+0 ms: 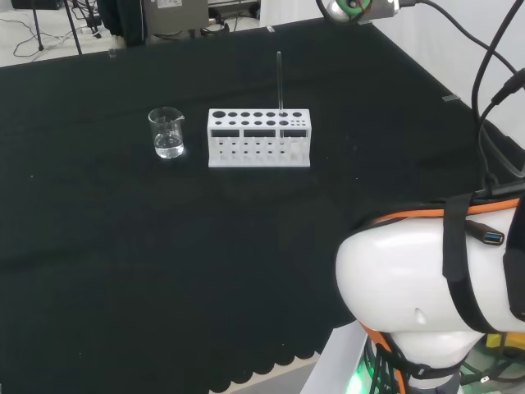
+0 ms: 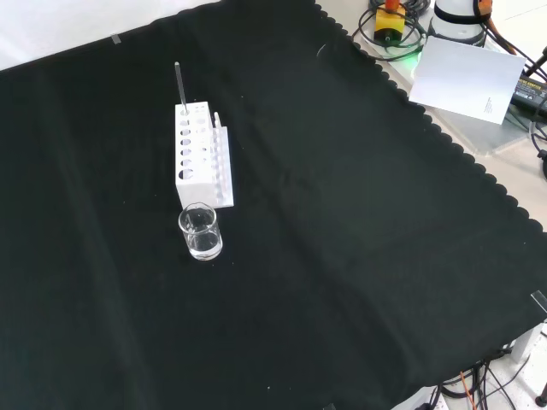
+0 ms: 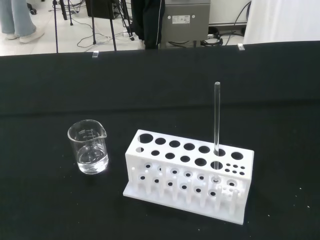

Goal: Take the glass rod from the white test tube rack.

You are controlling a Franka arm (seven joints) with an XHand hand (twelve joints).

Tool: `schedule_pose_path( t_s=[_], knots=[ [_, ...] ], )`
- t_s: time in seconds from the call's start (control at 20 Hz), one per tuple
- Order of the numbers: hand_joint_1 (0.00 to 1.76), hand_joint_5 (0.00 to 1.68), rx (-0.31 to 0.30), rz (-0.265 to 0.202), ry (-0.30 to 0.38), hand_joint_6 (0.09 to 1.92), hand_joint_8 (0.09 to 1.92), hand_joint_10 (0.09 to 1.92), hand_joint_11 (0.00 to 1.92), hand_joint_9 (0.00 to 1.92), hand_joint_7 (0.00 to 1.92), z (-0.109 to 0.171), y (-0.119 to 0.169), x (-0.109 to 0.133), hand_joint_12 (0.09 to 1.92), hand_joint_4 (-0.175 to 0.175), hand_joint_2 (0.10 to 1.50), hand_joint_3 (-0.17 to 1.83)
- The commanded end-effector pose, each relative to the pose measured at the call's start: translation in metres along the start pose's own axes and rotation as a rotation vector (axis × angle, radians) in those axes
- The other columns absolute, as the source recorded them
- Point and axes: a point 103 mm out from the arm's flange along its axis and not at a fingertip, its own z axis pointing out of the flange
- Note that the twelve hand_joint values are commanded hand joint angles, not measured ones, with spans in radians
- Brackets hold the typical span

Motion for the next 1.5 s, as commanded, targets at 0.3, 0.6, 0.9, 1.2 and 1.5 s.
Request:
schedule_pose_path(
  t_s=[0.3,0.6,0.9,1.2,1.5],
  knots=[
    [0.73,0.05,0.003,0.007,-0.009,0.09,0.49,0.60,0.00,0.01,0.00,0.002,0.004,0.000,0.85,-0.158,0.77,0.62],
    [0.72,0.06,0.001,0.011,-0.006,0.09,0.52,0.69,0.00,0.01,0.00,0.007,0.012,-0.003,0.94,-0.157,0.78,0.60],
    [0.72,0.10,0.000,0.009,0.014,0.09,0.80,0.88,0.00,0.14,0.01,0.017,0.033,-0.011,1.29,-0.162,0.77,0.63],
    [0.72,0.12,-0.004,0.014,0.036,0.09,0.87,0.90,0.00,0.25,0.05,0.021,0.060,-0.027,1.37,-0.165,0.77,0.64],
    [0.72,0.13,-0.018,0.004,0.042,0.09,0.88,0.90,0.00,0.31,0.10,0.027,0.092,-0.033,1.40,-0.167,0.77,0.64]
  ],
)
